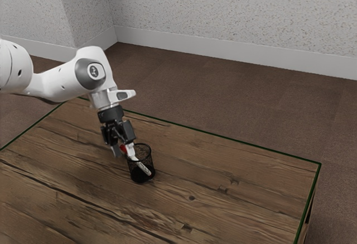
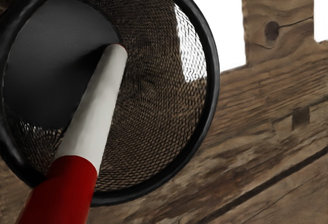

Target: Take the marker out of the pen holder and place it to the left of the pen holder.

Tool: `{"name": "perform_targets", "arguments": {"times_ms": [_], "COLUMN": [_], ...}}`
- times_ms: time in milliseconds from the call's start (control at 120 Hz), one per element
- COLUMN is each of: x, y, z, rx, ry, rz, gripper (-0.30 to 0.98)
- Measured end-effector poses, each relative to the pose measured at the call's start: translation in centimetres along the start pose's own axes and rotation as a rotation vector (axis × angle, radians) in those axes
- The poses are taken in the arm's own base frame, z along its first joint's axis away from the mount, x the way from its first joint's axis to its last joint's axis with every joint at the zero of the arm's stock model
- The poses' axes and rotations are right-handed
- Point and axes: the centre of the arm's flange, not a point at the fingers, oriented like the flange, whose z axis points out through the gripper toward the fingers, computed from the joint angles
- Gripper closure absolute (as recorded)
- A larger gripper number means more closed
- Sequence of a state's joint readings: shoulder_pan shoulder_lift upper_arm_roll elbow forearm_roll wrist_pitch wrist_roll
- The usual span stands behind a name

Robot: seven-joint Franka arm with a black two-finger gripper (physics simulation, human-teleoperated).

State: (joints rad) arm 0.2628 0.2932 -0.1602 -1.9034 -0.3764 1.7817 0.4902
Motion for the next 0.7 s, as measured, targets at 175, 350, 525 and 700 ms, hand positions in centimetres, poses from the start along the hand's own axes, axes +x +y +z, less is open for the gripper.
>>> {"name": "perform_targets", "arguments": {"times_ms": [175, 350, 525, 700], "x": [1.2, 1.5, 1.6, 1.4], "y": [-1.9, -2.9, -2.9, -3.2], "z": [-0.2, -0.8, -1.3, -1.4], "rx": [-0.013, -0.013, -0.007, 0.004], "ry": [0.013, 0.028, 0.035, 0.026], "rz": [-0.035, -0.057, -0.064, -0.072], "gripper": [0.09, 0.32, 0.49, 0.61]}}
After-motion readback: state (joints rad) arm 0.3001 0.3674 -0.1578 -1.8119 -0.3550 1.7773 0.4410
